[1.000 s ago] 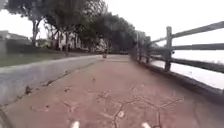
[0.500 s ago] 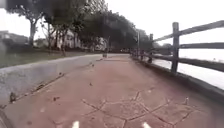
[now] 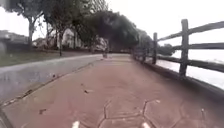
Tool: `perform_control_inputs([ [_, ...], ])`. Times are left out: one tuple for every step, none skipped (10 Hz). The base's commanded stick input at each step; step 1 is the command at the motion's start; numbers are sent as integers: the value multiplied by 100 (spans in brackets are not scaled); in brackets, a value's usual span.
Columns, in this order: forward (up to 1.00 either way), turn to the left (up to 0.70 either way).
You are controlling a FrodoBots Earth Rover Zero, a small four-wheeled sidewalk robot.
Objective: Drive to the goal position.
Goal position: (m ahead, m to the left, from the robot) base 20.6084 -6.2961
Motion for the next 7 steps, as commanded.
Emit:
perform_control_inputs([
  [70, 0],
  [70, 0],
  [70, 0],
  [70, 0],
  [70, 0],
  [70, 0],
  [70, 0],
])
